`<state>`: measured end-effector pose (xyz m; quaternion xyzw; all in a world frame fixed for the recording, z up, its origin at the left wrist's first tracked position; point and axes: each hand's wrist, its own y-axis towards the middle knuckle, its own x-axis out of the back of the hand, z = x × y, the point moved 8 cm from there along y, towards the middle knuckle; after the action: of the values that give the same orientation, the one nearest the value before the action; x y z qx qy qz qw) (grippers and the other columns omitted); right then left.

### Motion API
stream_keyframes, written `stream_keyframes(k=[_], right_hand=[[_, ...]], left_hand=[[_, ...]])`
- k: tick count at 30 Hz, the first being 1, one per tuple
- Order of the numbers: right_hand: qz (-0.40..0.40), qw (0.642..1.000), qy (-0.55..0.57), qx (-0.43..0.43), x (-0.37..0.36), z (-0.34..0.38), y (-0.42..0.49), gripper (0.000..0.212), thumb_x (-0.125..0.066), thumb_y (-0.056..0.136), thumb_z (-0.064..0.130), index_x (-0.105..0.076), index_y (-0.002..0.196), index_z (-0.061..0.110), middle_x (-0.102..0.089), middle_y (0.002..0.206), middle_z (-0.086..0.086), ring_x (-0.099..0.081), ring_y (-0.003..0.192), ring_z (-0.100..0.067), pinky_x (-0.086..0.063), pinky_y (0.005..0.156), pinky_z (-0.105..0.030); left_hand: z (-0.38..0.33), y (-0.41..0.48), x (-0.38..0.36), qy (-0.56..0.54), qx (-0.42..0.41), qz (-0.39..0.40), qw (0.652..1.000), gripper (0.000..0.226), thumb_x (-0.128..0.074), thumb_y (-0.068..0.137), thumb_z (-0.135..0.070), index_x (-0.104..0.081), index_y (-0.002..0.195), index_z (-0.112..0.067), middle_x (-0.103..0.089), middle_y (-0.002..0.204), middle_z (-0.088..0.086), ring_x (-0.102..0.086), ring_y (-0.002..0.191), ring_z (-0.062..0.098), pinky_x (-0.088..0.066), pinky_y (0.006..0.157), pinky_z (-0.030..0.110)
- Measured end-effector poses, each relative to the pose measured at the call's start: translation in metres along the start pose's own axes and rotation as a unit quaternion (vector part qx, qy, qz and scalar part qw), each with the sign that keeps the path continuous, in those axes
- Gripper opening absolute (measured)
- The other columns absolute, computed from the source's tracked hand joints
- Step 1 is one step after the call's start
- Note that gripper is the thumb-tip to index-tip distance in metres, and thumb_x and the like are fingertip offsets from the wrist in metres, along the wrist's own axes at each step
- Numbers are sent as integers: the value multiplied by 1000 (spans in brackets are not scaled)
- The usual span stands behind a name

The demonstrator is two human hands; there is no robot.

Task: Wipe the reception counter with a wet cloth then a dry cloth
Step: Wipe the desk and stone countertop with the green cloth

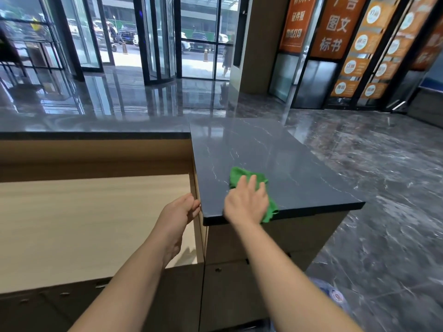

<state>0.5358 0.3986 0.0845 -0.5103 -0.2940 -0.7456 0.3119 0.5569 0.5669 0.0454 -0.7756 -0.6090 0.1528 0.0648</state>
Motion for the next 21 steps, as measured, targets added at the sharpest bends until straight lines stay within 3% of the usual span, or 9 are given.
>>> stream_keyframes(k=[2,4,7,10,13,18,21], right_hand=[[14,998,10,53,-8,34,-23,58,-38,98,32,-24,152,16,-13,162,-8,-11,148,-34,-18,118,-45],[32,992,13,121,-16,62,-41,58,-37,99,35,-24,152,16,-13,162,-9,-11,148,-34,-18,118,-46],[32,972,-8,233,-21,73,-49,52,-33,101,35,-27,150,19,-20,160,-8,-19,145,-34,-23,114,-45],[29,953,-25,299,-14,49,-38,47,-32,102,33,-31,148,22,-26,158,-3,-28,142,-29,-31,110,-43],[2,962,-39,269,1,3,-17,47,-31,102,32,-31,148,23,-27,158,0,-33,139,-25,-32,109,-40],[-35,984,-76,156,19,-43,7,42,-40,99,27,-42,139,16,-40,147,-7,-43,119,-35,-35,94,-39],[-29,994,-58,88,20,-35,1,39,-45,95,19,-44,134,12,-43,139,-10,-40,120,-34,-33,96,-39]], left_hand=[[0,-1,-3,-35,3,-14,999,29,-41,102,-15,-54,76,-15,-64,85,2,-63,83,10,-45,89,27],[2,-3,-4,-75,8,-19,997,32,-41,102,-21,-61,79,-12,-70,78,1,-64,74,10,-47,74,26],[3,-5,-5,-121,19,-11,992,38,-38,103,-32,-67,108,-7,-73,98,7,-66,90,17,-49,81,31],[0,-8,-7,-132,14,-19,991,42,-35,104,-29,-51,130,0,-58,131,17,-59,113,23,-43,101,32],[0,-14,-9,-93,28,-26,995,52,-36,104,-34,-38,141,1,-47,142,19,-51,128,25,-37,103,30],[-1,-24,-9,-42,27,-38,998,53,-34,103,-40,-40,143,-6,-50,141,13,-54,124,20,-28,110,34],[-2,-23,-9,-31,26,-36,999,54,-34,102,-42,-42,143,-7,-49,143,12,-53,124,22,-26,112,37]])
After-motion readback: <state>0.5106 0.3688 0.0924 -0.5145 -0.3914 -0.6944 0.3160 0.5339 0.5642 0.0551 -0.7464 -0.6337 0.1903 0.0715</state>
